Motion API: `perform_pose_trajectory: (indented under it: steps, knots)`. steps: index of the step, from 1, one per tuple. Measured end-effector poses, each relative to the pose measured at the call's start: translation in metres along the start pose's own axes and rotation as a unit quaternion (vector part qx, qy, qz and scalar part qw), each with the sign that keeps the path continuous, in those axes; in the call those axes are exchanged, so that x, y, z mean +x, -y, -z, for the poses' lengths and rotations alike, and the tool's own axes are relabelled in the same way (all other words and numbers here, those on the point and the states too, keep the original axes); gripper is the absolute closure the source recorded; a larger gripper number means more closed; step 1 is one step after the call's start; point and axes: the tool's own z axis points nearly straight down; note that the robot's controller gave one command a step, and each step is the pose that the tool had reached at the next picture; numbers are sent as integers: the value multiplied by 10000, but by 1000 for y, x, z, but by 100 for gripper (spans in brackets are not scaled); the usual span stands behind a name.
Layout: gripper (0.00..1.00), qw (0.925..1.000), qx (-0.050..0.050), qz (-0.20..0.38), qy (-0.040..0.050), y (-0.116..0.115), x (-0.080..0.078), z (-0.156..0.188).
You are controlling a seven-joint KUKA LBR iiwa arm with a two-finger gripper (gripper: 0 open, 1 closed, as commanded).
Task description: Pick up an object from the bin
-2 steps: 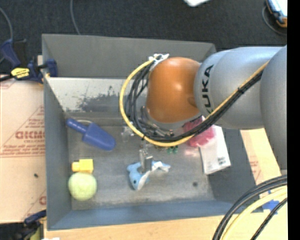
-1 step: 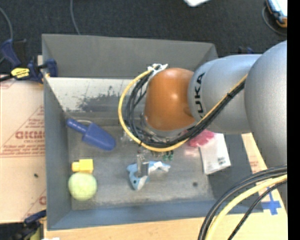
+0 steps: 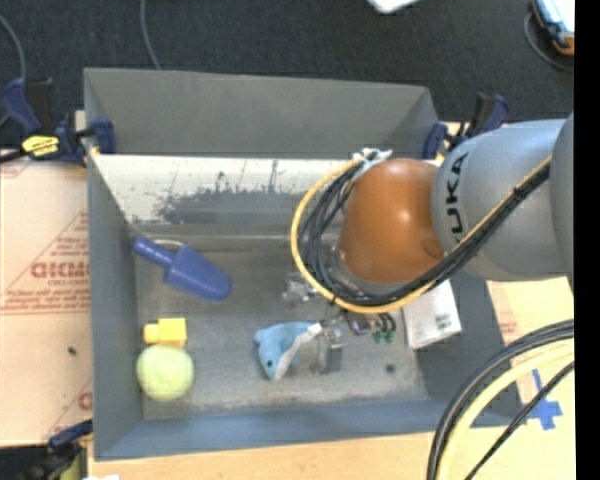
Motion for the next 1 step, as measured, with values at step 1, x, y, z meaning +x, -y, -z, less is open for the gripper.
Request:
perform_pose_trajectory:
  steps: [1]
  knots:
    - [0, 9995, -20, -321, 18, -12, -4, -42]
